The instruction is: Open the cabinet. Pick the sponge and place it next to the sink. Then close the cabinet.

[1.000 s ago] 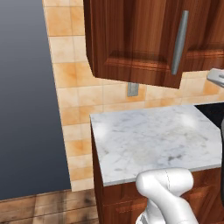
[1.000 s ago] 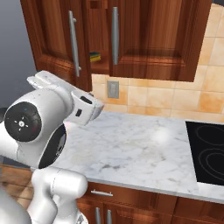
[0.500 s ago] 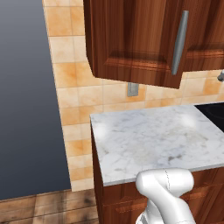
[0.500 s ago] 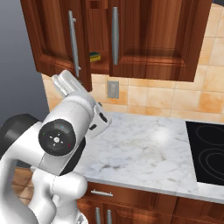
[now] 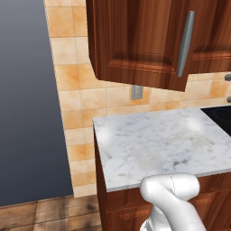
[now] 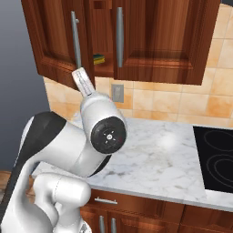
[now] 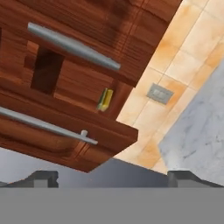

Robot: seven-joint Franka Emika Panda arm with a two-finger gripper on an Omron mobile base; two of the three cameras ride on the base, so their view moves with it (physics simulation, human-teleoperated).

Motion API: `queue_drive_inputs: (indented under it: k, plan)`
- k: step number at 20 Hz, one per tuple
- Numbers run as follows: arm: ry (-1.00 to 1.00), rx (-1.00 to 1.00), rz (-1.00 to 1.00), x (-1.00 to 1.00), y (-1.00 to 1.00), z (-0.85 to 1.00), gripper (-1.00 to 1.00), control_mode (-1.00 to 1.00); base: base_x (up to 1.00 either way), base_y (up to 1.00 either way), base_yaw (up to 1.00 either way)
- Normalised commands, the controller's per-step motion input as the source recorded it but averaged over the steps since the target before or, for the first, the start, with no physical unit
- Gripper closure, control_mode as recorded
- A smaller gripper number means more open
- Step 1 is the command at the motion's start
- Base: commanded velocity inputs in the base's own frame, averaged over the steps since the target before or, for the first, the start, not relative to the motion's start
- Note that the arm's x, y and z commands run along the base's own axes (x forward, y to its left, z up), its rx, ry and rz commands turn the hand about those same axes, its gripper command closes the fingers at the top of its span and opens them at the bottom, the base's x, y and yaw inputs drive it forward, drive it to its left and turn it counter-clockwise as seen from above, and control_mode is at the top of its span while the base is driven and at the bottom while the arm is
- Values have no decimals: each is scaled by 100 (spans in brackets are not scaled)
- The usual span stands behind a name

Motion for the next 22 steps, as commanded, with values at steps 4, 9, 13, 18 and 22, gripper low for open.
queue_drive_inputs:
  k: [4,9,13,18,22]
  plan:
    - [0,25,25,2,-2,0,-100,-100,0,0,0]
    - [0,12,8,42,28,-6,-100,-100,0,0,0]
    - [0,10,3,59,8,-10,-100,-100,0,0,0]
    - [0,9,0,46,0,-4,-100,-100,0,0,0]
    - [0,6,2,43,0,0,-100,-100,0,0,0]
